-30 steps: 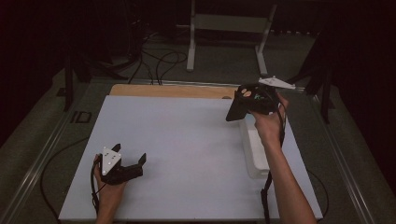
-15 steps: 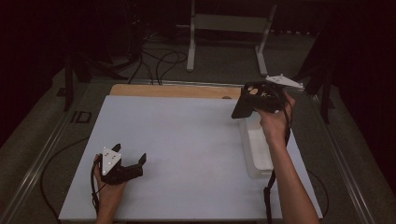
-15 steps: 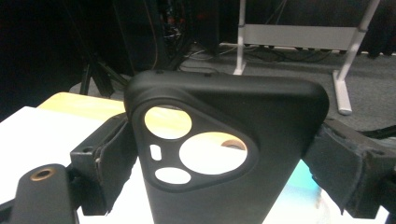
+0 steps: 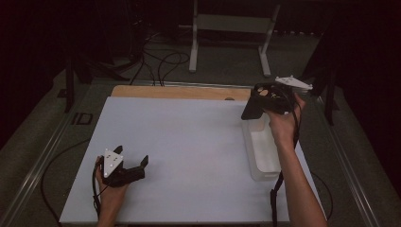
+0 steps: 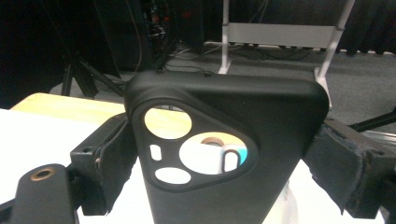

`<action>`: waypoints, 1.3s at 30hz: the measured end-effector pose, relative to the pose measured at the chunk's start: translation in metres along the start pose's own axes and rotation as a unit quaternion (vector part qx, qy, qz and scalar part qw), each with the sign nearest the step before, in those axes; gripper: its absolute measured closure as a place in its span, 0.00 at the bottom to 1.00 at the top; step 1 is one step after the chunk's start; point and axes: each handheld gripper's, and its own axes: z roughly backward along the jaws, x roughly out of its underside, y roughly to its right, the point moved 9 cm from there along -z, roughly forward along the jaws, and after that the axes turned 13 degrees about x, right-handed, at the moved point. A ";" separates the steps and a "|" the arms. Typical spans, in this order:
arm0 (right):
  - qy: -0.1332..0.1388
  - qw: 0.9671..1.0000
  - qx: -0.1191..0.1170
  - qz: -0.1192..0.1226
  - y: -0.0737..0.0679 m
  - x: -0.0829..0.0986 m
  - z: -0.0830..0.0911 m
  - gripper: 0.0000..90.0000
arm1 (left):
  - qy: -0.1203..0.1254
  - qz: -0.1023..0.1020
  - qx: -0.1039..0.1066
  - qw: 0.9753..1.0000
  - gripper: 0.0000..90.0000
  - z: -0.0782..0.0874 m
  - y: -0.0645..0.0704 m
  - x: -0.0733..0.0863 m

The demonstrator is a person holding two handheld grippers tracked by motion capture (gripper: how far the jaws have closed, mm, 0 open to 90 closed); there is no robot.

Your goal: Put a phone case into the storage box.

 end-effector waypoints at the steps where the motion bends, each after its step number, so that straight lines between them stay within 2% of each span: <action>1: -0.001 1.000 0.003 0.000 0.002 0.000 0.000 0.15 | 0.000 0.000 0.000 1.000 0.02 0.000 0.000 0.000; 15: -0.011 1.000 0.018 -0.009 0.017 0.004 -0.007 0.15 | 0.000 0.001 0.001 1.000 0.02 -0.001 0.001 0.000; 26: -0.022 0.999 0.034 -0.007 0.028 0.011 -0.014 0.15 | 0.000 0.001 0.001 1.000 0.02 0.000 0.000 0.000; 39: -0.034 0.999 0.040 -0.002 0.032 0.020 -0.026 0.15 | 0.000 0.001 0.000 1.000 0.02 0.000 0.000 0.000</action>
